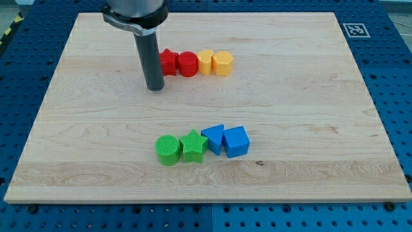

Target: Push red star slightly upwards

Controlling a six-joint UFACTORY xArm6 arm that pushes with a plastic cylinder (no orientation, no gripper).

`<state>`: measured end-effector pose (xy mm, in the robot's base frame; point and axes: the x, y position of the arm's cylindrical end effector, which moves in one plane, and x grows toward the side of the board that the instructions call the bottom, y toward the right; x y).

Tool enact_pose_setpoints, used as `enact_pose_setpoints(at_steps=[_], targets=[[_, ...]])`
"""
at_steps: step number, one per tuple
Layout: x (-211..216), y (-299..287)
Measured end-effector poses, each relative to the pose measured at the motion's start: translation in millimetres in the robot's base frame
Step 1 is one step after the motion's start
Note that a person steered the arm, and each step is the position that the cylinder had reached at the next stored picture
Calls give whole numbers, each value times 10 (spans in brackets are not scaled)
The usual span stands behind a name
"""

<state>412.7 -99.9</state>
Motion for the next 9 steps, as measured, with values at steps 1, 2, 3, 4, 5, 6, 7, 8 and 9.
enact_pose_setpoints(at_steps=[1, 2, 3, 4, 5, 6, 7, 8, 9], targets=[[-56, 0], [-163, 0], [-209, 0], [-209, -10], [-255, -10], [-329, -10], [-351, -10], [-380, -15], [-405, -34]])
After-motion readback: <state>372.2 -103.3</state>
